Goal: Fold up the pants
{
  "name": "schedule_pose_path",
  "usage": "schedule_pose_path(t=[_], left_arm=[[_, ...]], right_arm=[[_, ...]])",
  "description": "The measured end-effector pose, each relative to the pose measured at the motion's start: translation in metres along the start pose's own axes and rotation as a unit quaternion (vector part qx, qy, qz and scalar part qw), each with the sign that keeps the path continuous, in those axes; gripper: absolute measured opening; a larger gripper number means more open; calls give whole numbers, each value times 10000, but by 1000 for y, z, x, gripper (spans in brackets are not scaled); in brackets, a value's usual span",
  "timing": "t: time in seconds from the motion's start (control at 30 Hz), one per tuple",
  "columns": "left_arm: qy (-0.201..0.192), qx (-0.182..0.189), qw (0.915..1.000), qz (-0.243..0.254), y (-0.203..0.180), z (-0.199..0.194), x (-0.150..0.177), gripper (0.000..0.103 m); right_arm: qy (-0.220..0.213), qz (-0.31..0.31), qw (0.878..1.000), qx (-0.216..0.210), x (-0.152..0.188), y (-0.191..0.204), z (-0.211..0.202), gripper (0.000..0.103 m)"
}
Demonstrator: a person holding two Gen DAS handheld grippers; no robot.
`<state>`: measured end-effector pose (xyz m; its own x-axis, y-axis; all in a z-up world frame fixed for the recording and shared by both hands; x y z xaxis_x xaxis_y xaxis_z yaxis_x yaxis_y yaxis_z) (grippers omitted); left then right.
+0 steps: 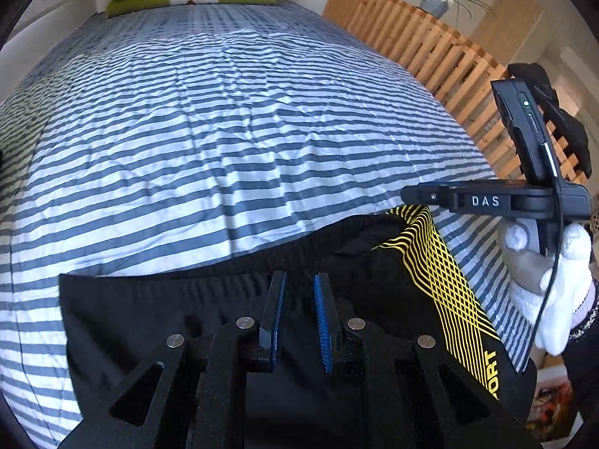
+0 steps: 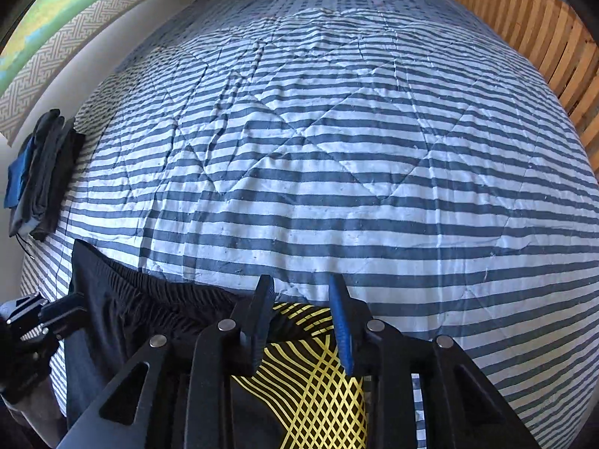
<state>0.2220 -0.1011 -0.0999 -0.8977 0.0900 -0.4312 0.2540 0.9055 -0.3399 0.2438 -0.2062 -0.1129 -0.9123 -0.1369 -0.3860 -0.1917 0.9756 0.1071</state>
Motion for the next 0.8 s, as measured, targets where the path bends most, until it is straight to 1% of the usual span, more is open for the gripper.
schedule_pose_path(t=[0.1,0.2,0.3,0.37,0.4,0.43,0.5,0.6,0.67,0.73,0.8], left_arm=[[88,161,9998,112,-22,24,-5,16],[213,315,9992,111,-37,45,-8,16],[418,409,9981,203,-50,68,-2,16],[499,370,9978,230,-54,81,1,16],[460,347,9982,159,-53,84,1,16],[416,426,9982,83,-53,85,0,16],[420,568,9975,97,-54,85,-1,16],[544,645,9962,197,-57,87,8,14],[516,657,9963,217,-58,87,14,14],[489,714,9961,150,-58,84,17,14],[511,766,9956,154,-57,82,20,14]], right_arm=[[42,213,9993,-291,21,-1,4,27],[63,216,9996,-188,51,3,2,25],[170,238,9991,-304,75,5,3,25],[254,128,9992,-291,85,8,7,25],[288,71,9993,-231,87,9,9,24],[303,61,9993,-197,89,8,11,22],[218,190,9990,-355,87,1,3,22],[-225,338,9984,-399,74,-9,-22,22],[-377,297,9983,-341,60,-10,-30,26],[-339,55,9989,-327,48,-3,-25,27],[-89,-247,9994,-210,38,12,-7,30]])
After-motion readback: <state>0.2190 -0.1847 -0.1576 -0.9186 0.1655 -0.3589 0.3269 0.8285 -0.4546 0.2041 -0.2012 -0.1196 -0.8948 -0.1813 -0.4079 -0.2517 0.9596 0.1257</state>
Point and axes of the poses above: each gripper's, at about its wrist camera, not at the fingertips, and z roughly the way its jaws point, y to its left, x to its underside, the point moved 1 cm from there along z, roughly the way its jaws point, and after that the axes turned 9 degrees about -z, right-handed, at the moved point
